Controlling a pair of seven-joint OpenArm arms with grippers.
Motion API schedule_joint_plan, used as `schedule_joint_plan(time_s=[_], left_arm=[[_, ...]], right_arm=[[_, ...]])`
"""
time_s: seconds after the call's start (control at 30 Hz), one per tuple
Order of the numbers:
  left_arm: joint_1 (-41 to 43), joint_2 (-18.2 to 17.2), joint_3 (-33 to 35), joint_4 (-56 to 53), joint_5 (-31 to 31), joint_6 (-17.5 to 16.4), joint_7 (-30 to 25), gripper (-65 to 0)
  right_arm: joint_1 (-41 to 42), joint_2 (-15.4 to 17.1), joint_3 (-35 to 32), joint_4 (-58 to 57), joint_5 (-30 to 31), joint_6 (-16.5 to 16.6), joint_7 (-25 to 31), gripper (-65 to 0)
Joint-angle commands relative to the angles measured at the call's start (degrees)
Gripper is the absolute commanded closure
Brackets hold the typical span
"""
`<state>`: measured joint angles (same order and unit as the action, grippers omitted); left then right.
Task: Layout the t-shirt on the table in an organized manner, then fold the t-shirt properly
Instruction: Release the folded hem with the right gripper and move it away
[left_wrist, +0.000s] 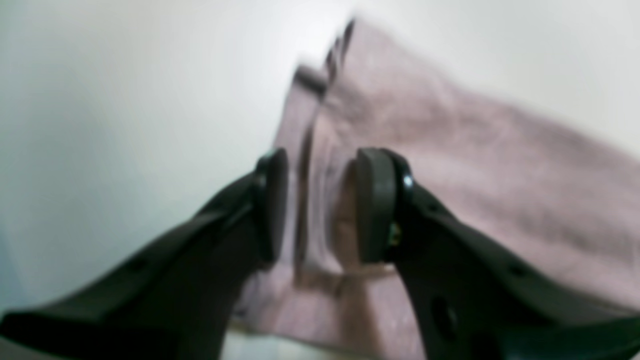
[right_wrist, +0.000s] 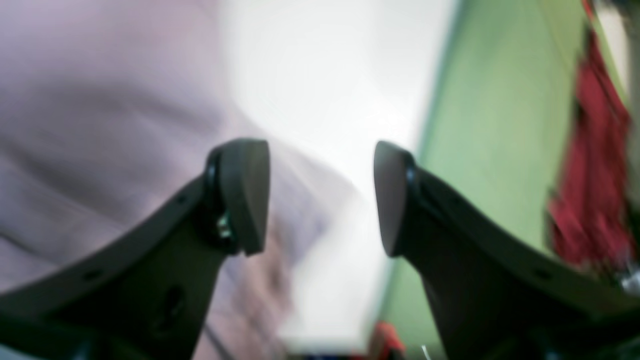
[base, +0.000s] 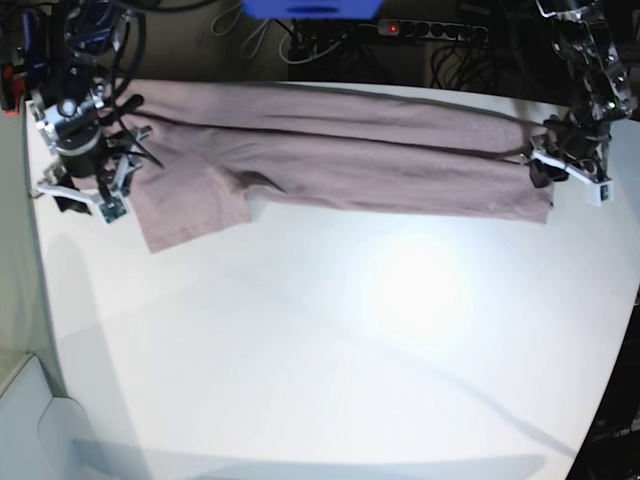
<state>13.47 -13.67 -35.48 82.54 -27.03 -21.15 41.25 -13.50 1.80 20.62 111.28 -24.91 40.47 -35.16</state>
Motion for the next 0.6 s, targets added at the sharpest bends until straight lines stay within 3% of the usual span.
schedule_joint_plan(time_s=[0.0,0.17,0.57], left_arm=[[-0.5,-1.1,-0.7,0.8,-0.8,-0.1,-0.2,-22.5],[-0.6,-1.0,-3.5,1.3,-1.1,-0.2,1.0,-22.5],[-0.5,-1.1,-3.6,0.9,-0.7,-0.2,1.0,-22.5]], right_arm=[[1.9,0.0,-0.9,-0.2,-0.3,-0.5,-0.5,-35.6],[11.5,-0.5,-3.3,-9.2,-0.3,-0.5,-7.6,-37.2],[23.9,-0.5,-3.3,-29.9,-0.3,-0.5,-8.0,-36.9]])
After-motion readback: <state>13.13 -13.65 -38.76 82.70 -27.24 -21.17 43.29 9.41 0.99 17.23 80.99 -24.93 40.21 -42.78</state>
